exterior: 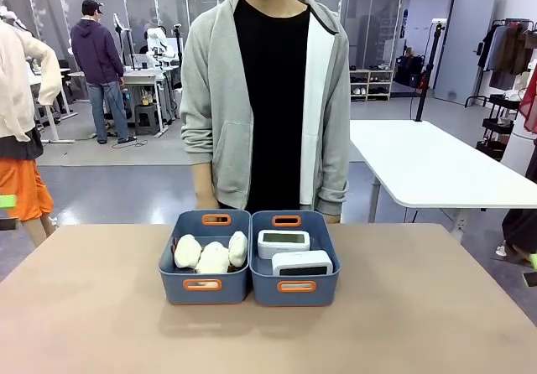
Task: Sort the digital clocks into the basket.
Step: Pick up the Digital clock from the table and place it into the empty Plastic storage basket.
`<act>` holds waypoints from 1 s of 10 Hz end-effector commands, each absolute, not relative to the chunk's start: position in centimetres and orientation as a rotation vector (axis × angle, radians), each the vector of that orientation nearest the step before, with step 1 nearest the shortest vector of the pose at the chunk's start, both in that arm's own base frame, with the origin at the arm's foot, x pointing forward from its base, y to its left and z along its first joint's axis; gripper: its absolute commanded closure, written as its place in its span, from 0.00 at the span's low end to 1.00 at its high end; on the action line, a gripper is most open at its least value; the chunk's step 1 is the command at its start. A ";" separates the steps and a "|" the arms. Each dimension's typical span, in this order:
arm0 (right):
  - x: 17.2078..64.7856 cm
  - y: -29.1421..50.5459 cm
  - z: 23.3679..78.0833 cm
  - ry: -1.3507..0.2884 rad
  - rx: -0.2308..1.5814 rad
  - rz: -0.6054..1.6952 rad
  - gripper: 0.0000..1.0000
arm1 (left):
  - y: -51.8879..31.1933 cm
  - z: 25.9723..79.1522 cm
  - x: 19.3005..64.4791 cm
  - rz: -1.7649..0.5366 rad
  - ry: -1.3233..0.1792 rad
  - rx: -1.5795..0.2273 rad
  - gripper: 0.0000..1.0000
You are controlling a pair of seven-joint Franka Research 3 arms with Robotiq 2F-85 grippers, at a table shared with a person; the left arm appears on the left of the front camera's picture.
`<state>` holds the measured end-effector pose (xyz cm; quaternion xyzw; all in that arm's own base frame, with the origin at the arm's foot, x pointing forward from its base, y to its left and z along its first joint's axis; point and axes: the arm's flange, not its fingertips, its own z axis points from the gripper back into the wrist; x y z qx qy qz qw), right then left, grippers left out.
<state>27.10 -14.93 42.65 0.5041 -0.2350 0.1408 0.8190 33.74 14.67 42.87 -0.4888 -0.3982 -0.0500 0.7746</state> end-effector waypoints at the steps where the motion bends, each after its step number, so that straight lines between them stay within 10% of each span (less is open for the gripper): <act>1: 27.1 -14.9 43.1 -0.506 1.083 0.289 0.00 | 13.4 40.8 26.7 -0.031 -0.857 -1.070 0.02; 10: 27.1 -14.9 43.1 -0.506 1.083 0.289 0.00 | 16.9 42.5 32.4 -0.063 -0.869 -1.047 0.02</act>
